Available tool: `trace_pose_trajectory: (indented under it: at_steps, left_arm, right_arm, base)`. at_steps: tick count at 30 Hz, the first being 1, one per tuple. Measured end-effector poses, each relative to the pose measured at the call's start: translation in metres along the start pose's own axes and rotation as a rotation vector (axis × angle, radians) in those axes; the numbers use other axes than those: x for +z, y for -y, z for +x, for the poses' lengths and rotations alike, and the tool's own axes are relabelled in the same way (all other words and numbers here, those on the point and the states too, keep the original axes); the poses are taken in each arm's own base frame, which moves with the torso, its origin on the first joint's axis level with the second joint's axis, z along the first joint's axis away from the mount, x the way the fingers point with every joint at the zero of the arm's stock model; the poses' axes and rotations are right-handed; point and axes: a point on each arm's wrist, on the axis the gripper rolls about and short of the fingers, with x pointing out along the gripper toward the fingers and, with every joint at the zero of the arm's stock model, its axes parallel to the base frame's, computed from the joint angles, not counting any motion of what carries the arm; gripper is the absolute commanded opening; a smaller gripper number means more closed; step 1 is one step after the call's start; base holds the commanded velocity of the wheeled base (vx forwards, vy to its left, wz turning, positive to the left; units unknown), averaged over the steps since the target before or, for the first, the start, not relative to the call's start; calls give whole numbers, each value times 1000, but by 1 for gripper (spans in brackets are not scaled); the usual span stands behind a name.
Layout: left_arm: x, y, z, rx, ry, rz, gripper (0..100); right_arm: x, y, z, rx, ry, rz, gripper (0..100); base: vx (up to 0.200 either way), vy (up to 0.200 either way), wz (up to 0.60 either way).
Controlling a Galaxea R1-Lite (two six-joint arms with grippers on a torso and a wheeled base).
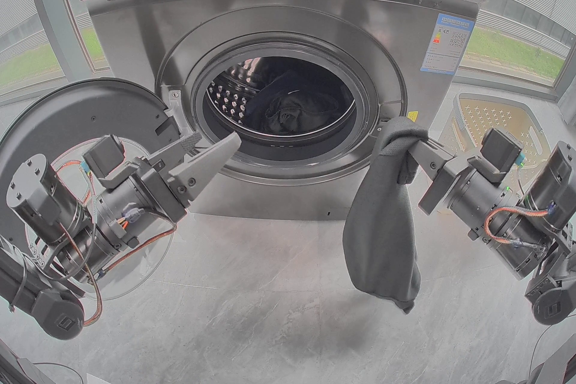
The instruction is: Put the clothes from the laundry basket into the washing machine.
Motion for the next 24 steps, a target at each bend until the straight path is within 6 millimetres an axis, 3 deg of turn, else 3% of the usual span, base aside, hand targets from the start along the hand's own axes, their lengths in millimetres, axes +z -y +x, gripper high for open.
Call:
trace_pose_trajectory:
  at_steps: [14, 24]
  left_arm:
    - [-35, -12, -6, 51, -143, 5, 100]
    - [-60, -23, -13, 93, -250, 28, 100]
  right_arm:
    - [11, -4, 10, 7, 54, 9, 0]
    - [14, -20, 39, 60, 104, 27, 0]
  base:
    - [0, 0, 0]
    - [0, 0, 0]
